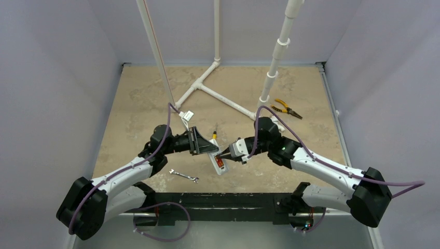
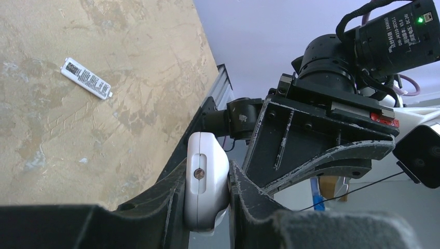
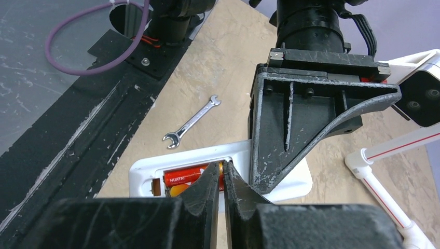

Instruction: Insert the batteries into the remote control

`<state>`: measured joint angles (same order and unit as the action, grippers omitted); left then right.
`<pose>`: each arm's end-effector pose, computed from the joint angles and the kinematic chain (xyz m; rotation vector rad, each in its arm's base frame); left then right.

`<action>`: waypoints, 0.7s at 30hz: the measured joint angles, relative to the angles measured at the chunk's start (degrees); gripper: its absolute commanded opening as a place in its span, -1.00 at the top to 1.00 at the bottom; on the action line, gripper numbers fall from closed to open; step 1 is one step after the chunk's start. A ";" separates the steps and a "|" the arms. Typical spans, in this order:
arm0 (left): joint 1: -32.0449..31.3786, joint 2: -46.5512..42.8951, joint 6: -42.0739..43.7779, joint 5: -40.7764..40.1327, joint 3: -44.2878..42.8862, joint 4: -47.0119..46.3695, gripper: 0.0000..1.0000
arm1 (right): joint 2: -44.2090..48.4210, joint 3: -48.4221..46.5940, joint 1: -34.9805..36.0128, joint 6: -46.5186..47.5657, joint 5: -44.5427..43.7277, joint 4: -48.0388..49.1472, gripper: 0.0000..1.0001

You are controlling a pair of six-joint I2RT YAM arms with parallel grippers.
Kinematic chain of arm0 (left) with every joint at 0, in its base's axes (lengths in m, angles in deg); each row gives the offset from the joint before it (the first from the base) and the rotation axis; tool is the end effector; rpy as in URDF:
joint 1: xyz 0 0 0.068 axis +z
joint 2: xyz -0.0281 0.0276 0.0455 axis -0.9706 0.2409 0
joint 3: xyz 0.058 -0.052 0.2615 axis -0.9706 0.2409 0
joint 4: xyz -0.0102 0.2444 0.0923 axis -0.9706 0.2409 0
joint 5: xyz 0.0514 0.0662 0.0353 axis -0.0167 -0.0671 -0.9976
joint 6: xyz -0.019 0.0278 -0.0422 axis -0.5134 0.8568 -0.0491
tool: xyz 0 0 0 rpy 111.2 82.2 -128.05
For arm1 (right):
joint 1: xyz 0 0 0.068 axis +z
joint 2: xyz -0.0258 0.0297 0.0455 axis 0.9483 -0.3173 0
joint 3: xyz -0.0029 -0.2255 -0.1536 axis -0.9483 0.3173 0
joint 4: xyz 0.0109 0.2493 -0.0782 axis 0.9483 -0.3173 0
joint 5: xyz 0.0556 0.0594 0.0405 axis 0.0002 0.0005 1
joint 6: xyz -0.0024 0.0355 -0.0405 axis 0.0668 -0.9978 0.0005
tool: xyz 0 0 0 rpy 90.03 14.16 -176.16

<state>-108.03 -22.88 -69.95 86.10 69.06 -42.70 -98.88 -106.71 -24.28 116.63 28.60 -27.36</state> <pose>0.1689 -0.1332 0.2217 0.0560 2.0609 -1.7777 0.1431 0.1953 0.2724 -1.6705 0.8662 0.9185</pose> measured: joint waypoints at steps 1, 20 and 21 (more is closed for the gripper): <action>0.00 0.00 0.07 0.00 0.00 0.17 1.00 | -0.20 -0.35 0.00 0.37 0.00 -0.70 0.93; -0.20 0.00 0.04 -1.25 -0.02 1.57 1.00 | -0.42 -1.16 -0.02 3.21 0.17 -9.68 0.97; -0.20 0.00 0.04 -1.27 -0.02 1.64 1.00 | -0.42 -1.16 -0.02 3.23 0.17 -9.81 0.97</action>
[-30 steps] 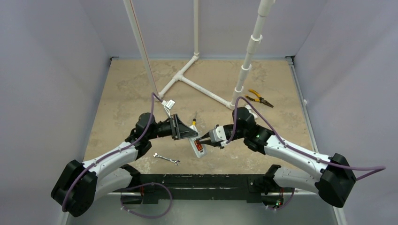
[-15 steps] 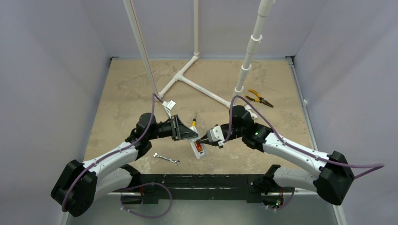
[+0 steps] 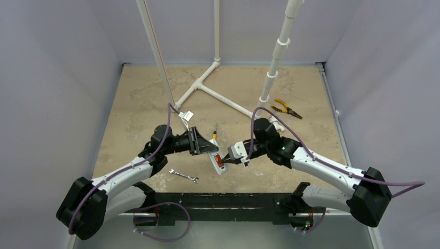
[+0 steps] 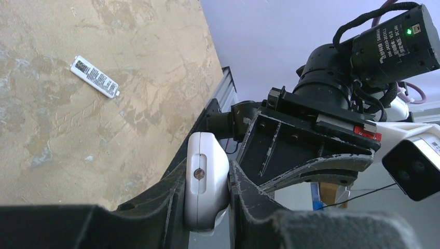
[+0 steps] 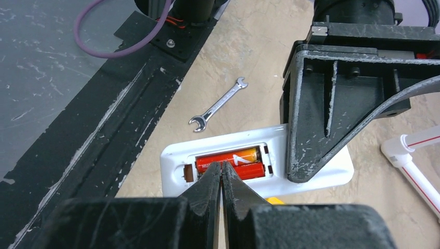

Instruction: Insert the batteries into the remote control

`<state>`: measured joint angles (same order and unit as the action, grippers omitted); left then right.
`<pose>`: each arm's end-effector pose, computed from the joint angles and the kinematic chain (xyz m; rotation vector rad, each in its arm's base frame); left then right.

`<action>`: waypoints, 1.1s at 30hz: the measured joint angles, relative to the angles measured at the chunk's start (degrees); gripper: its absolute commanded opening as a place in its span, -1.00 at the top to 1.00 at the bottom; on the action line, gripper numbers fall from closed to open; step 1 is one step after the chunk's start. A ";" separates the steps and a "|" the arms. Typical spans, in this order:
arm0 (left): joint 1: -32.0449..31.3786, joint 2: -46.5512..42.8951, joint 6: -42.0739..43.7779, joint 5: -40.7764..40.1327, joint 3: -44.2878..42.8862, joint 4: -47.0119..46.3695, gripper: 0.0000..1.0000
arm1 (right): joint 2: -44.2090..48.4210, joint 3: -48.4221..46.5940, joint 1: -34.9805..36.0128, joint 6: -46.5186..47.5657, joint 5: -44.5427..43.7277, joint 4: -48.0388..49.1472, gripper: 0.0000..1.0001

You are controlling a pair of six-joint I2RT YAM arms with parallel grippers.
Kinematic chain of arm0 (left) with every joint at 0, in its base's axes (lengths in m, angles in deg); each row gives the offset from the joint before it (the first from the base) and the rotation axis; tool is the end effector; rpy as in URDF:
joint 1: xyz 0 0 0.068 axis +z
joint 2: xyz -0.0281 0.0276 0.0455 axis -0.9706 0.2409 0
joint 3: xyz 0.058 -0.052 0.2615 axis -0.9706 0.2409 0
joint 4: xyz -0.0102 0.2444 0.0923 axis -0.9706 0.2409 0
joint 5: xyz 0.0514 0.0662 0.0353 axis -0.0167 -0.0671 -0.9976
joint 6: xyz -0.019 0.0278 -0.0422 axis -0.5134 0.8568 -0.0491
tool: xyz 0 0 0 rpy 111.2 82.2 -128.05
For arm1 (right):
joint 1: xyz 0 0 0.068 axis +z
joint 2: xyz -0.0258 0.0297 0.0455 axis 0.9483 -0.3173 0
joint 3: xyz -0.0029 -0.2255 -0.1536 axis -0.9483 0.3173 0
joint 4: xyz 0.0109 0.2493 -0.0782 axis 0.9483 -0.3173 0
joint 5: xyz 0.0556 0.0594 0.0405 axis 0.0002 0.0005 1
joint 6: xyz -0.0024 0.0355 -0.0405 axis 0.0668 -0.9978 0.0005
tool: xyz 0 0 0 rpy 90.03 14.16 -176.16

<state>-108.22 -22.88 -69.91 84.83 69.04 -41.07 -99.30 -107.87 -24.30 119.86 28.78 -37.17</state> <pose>0.1689 -0.1333 0.2189 0.0230 2.0857 -1.7565 0.1404 0.1923 0.2626 -1.7518 0.9529 0.9484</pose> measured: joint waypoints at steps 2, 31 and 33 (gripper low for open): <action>0.00 0.00 0.02 -0.07 -0.02 0.15 1.00 | 0.04 0.00 0.00 -0.02 0.04 -0.37 0.97; 0.00 -6.60 8.63 -6.08 -3.58 11.56 1.00 | 18.88 14.19 -0.02 -64.22 -33.86 23.65 -0.31; 0.00 -6.64 9.03 -6.25 -3.61 11.52 1.00 | 17.81 15.06 -0.02 -67.87 -33.90 24.02 -0.35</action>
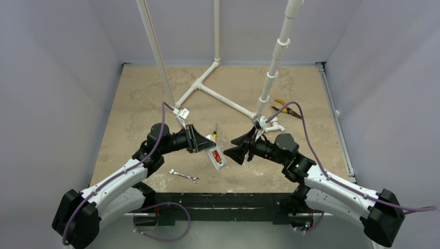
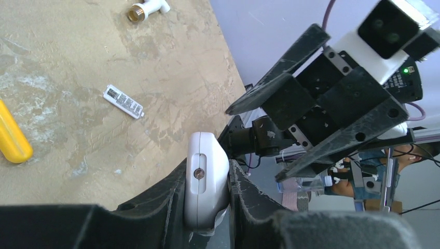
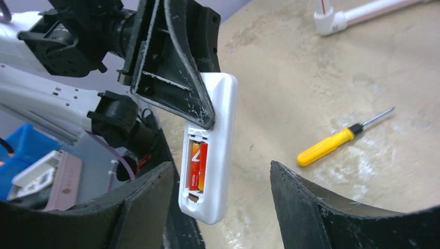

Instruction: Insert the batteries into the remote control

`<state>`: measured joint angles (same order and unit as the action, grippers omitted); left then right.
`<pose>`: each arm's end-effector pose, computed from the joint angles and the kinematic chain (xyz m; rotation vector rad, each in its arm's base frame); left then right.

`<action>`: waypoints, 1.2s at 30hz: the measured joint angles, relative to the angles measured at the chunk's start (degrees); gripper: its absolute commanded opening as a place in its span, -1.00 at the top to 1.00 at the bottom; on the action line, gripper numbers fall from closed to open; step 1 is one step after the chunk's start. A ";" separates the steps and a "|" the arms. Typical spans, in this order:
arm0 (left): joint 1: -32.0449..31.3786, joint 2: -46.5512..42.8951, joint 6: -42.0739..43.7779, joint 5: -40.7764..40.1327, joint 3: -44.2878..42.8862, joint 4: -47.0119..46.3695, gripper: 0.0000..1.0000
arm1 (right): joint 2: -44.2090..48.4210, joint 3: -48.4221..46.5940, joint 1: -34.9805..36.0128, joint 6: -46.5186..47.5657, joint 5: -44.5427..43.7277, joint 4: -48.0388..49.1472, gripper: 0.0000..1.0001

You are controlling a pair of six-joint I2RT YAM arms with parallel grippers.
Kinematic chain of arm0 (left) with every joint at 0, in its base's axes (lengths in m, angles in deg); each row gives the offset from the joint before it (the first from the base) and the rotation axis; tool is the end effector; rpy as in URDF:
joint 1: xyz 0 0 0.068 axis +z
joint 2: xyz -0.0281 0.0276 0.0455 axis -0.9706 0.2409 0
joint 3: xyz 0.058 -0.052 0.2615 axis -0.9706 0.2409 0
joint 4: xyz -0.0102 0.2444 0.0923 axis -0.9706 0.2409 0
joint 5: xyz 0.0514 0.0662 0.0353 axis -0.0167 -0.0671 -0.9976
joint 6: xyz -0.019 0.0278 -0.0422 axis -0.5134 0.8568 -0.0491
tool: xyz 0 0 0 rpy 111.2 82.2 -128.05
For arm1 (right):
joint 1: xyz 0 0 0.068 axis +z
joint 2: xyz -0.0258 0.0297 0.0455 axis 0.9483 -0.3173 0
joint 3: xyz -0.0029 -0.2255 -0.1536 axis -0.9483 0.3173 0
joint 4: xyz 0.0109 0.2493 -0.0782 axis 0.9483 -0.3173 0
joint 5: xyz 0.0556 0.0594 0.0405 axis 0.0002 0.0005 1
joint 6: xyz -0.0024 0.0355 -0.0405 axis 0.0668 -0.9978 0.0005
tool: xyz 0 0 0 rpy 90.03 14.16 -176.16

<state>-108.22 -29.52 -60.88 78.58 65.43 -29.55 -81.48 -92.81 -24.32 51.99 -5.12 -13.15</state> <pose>0.1635 -0.1263 0.2415 0.0742 2.0278 -1.5732 0.1246 0.1500 0.2702 -0.5947 1.6334 1.1790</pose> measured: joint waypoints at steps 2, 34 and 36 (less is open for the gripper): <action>-0.02 0.00 0.07 -0.02 0.00 0.00 1.00 | -1.92 1.09 0.00 -3.87 0.04 1.97 -0.36; -0.02 1.25 0.04 0.46 -0.66 -1.27 1.00 | -17.77 4.59 0.00 -20.35 5.42 23.93 0.00; -0.02 1.25 0.04 0.48 -0.66 -1.29 1.00 | -18.16 4.59 0.00 -20.37 5.84 24.02 0.09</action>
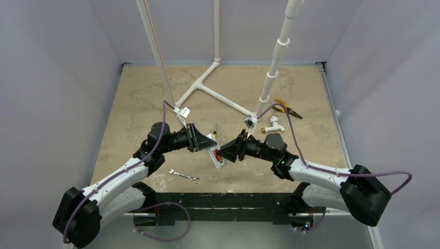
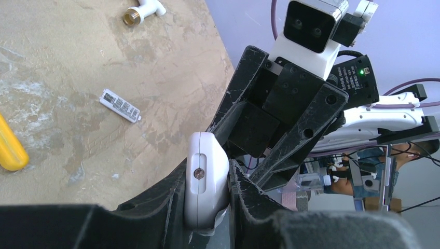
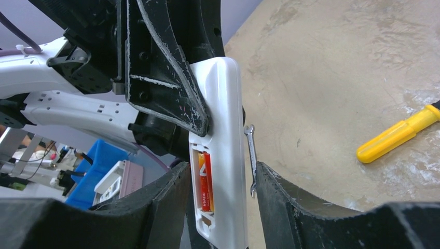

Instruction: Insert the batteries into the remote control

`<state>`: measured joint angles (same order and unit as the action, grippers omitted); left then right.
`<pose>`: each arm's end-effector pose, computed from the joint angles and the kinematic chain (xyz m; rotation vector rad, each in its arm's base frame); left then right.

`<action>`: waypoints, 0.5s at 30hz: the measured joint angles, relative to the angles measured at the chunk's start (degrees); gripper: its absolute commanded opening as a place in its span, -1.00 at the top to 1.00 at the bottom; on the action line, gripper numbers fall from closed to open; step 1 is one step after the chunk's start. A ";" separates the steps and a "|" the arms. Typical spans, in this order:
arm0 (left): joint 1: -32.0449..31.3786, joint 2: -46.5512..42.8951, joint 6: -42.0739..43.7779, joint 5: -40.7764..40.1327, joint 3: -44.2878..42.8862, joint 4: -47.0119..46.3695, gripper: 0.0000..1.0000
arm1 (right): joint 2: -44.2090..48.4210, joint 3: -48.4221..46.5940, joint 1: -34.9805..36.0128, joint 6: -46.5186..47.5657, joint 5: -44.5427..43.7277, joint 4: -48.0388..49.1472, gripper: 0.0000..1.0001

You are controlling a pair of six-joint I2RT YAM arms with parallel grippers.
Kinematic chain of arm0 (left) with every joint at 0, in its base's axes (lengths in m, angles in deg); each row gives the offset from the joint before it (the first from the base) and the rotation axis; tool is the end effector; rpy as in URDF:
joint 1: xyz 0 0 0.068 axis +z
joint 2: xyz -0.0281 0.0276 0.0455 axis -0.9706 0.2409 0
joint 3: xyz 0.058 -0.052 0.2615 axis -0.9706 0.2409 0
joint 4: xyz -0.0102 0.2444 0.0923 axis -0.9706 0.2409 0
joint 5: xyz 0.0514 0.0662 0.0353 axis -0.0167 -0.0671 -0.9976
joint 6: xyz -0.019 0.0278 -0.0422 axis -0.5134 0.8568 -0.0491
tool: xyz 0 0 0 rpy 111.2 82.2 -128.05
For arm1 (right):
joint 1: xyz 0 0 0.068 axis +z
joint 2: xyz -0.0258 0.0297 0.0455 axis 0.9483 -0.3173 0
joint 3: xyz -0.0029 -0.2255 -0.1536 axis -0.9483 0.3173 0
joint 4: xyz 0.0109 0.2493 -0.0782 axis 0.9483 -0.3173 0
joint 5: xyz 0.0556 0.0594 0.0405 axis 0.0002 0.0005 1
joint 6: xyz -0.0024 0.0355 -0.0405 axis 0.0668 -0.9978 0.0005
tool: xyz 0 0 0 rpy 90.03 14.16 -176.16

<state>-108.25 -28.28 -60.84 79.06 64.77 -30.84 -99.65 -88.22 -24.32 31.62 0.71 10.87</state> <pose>0.1667 -0.1287 0.2438 0.0884 2.0161 -1.5826 0.1467 0.1788 0.2257 -0.4048 1.7686 1.5128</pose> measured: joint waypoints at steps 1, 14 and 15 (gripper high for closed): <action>0.00 0.00 -0.02 0.00 0.00 -0.02 1.00 | -0.17 0.00 0.00 0.00 0.13 0.13 0.14; 0.02 0.00 0.00 0.61 -0.26 0.00 1.00 | -0.70 0.00 -0.22 0.50 0.85 0.31 0.75; 0.02 0.02 0.00 0.61 -0.26 0.09 1.00 | -0.81 0.00 -0.24 0.50 0.92 0.33 0.72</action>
<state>-108.22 -28.25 -60.84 79.67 64.51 -30.75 -100.45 -88.22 -24.56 32.13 1.63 11.20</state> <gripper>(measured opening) 0.255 0.241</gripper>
